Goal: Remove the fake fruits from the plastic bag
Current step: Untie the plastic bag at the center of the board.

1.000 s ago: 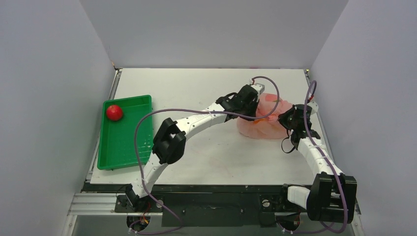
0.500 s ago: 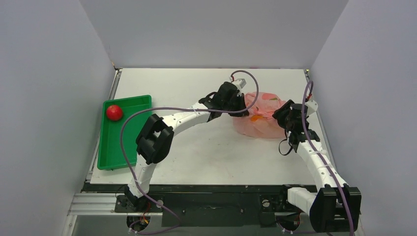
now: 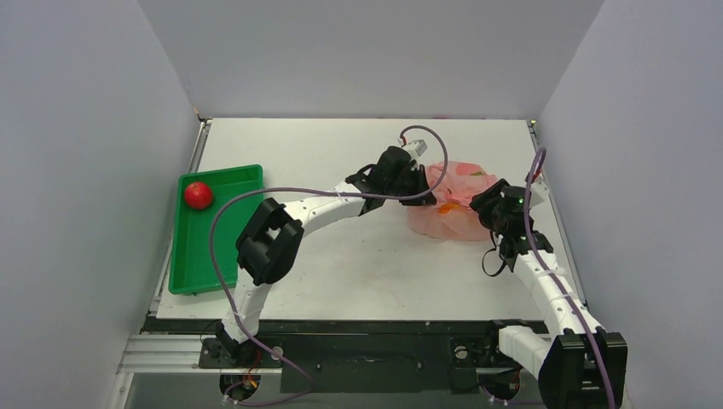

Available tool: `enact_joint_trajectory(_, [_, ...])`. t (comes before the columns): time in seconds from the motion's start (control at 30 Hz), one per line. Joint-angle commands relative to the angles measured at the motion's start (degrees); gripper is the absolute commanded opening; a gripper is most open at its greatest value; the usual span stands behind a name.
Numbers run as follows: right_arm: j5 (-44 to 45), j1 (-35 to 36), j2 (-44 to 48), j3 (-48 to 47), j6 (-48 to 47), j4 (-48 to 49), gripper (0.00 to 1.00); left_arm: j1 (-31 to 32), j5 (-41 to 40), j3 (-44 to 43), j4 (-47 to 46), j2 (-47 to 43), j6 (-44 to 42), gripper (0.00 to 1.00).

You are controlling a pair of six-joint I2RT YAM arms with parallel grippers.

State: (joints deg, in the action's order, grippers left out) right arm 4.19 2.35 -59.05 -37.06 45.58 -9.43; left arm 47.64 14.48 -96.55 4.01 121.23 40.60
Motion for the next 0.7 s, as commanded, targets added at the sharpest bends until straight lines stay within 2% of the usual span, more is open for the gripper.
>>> enact_joint_trajectory(0.0, [-1.9,0.2,-2.2,1.8,2.5,4.4,0.48,0.0,1.4,1.2,-3.1,-4.2,1.1,0.00])
enact_joint_trajectory(0.27, [-3.4,0.9,-4.8,2.5,2.1,6.7,0.40,-0.2,2.8,4.9,-5.6,-6.6,2.1,0.00])
enact_joint_trajectory(0.33, [-2.8,0.9,-5.5,2.5,0.9,6.8,0.31,-0.1,3.5,4.3,-5.3,-6.5,2.2,0.00])
enact_joint_trajectory(0.37, [-2.5,0.7,-5.5,2.4,0.1,6.8,0.20,-0.1,4.0,4.1,-5.2,-6.4,2.5,0.00])
enact_joint_trajectory(0.4, [-2.4,0.6,-5.5,2.2,-0.3,6.6,0.14,0.0,4.2,4.2,-5.1,-6.3,2.6,0.00])
enact_joint_trajectory(0.43, [-2.4,0.3,-5.4,1.9,-0.5,5.7,0.04,0.0,4.9,4.3,-4.9,-6.3,2.8,0.00])
enact_joint_trajectory(0.47, [-2.3,0.3,-5.0,1.3,-0.5,5.1,0.00,0.0,5.3,4.6,-4.5,-6.4,2.7,0.00])
enact_joint_trajectory(0.67, [-3.5,-1.9,-2.4,-1.1,-1.5,0.1,0.00,-1.7,4.8,7.7,-0.6,-7.7,-0.2,0.00])
